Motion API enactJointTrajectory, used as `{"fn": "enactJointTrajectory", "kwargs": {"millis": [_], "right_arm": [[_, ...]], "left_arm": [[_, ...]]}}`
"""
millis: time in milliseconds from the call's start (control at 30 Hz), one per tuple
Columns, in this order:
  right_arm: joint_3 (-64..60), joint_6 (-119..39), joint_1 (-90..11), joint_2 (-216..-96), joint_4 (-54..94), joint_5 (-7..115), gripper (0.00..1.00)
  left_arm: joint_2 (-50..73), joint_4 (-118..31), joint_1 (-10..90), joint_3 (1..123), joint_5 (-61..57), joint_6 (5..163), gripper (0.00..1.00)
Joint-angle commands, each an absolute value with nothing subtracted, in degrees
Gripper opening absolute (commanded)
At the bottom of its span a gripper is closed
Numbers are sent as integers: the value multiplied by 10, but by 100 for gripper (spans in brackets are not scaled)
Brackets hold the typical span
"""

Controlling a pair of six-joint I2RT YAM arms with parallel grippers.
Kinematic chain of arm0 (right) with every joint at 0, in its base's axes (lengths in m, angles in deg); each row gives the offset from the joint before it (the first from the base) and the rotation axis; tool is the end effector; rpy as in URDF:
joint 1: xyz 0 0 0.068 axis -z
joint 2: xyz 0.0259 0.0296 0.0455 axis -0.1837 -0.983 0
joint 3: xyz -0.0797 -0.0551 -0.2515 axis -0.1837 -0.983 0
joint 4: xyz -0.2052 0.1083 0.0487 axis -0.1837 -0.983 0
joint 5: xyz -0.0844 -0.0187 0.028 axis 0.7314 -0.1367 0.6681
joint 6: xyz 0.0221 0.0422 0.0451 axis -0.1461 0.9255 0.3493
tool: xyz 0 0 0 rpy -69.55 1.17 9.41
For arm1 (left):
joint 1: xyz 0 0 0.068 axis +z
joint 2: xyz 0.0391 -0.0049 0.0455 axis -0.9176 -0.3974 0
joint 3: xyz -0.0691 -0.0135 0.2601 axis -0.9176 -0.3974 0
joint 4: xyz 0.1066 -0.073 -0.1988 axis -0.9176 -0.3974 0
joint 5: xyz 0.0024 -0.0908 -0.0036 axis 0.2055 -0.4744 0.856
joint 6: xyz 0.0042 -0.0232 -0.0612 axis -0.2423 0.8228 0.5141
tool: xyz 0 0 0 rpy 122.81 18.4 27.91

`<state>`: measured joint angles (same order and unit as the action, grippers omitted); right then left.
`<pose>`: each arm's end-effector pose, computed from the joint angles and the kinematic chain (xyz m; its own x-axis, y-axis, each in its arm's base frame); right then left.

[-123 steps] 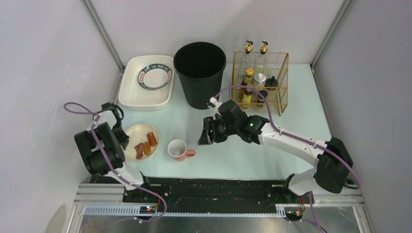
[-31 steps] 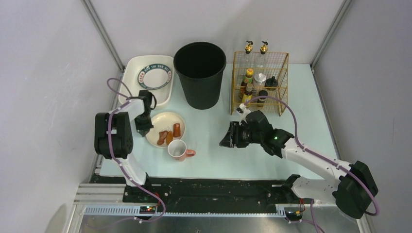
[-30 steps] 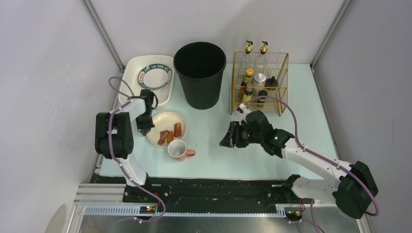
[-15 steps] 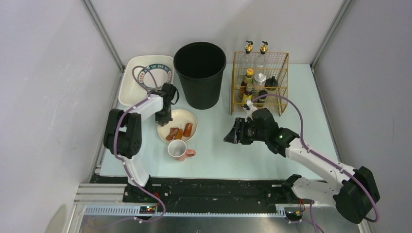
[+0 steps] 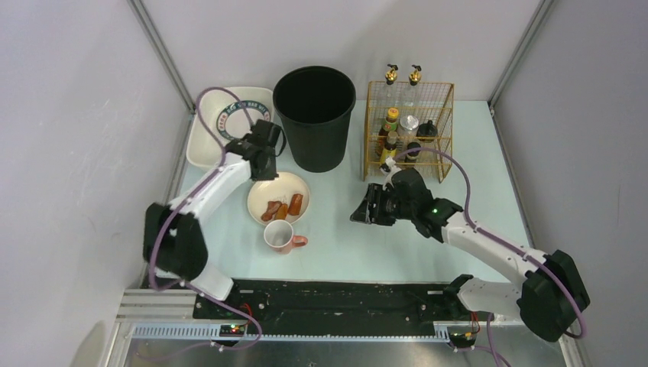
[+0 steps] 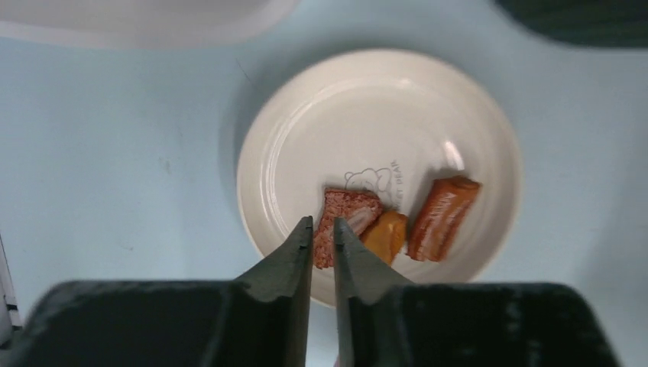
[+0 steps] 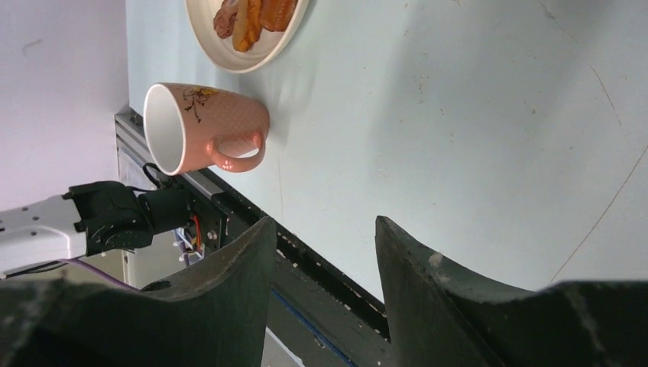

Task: Clear the kitchen counter

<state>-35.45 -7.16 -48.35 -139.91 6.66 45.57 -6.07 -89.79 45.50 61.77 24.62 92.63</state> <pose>0.1760 0.1547 0.2453 -0.8531 0.1120 -0.5096 -0.2893 0.7111 0.6408 0.2951 -0.0960 0.2405 -0.8690 -0.0224 -0.4943 -0.0958 0.9877 0.1237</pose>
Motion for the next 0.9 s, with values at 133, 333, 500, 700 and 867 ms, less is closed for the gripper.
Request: {"fn": "enactJointTrajectory", "kwargs": {"millis": [133,333,500,700,867], "right_arm": [[-318,-52,-509,-1470,106,489,54],[-267,-48,-524,-1552,117,502,54],[-208,-42,-539,-1625,119,511,53],[-139,-49,-557,-1700,104,543,53],[-87,-52,-559,-1759,92,565,53]], "left_arm": [[124,-903,457,615,245,921,39],[246,-895,456,569,236,896,72],[352,-871,457,522,239,901,89],[494,-776,456,418,246,886,100],[643,-653,457,294,228,888,100]]}}
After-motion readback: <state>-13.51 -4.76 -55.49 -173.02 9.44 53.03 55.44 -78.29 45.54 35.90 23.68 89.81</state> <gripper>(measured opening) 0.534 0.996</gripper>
